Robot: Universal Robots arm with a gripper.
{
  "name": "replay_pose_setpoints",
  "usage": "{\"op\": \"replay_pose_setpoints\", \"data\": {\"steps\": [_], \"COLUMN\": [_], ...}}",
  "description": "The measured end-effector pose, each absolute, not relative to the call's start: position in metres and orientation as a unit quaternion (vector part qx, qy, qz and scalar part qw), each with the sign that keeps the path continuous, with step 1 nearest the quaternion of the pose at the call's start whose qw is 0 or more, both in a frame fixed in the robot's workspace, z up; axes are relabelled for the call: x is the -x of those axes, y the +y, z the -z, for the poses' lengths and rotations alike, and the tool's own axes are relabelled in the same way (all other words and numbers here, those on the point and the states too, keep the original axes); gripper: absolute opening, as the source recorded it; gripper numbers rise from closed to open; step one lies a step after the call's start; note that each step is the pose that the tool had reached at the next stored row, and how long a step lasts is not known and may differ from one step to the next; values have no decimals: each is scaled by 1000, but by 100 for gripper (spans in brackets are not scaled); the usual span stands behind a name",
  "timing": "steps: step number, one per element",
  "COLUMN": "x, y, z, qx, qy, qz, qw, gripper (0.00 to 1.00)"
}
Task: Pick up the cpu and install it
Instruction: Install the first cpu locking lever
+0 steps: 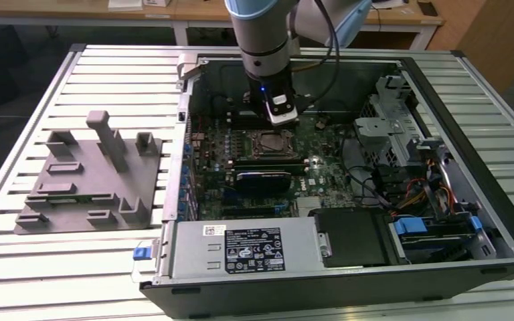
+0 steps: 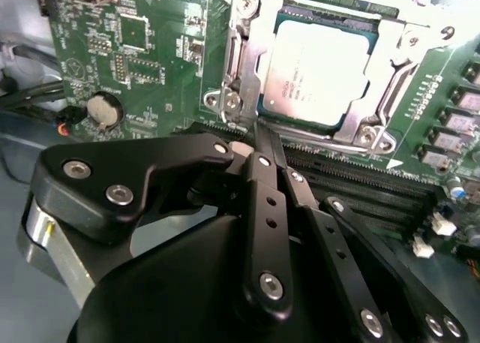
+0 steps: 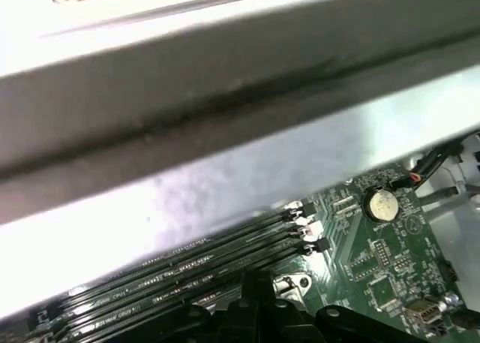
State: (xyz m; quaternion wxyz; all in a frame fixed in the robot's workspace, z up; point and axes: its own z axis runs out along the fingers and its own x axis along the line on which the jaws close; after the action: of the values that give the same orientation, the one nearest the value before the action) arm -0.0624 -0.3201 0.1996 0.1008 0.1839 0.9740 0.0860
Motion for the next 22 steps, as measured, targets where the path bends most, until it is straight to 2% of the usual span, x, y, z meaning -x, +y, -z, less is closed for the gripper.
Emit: {"op": "replay_pose_setpoints", "data": {"steps": [7, 15, 22], "x": [62, 62, 58], "y": [-320, -320, -321], "z": [-219, -220, -220], "qx": [-184, -184, -183], "qy": [974, 974, 979], "qz": [-86, -82, -44], "qw": [101, 100, 73], "gripper": [11, 11, 11]}}
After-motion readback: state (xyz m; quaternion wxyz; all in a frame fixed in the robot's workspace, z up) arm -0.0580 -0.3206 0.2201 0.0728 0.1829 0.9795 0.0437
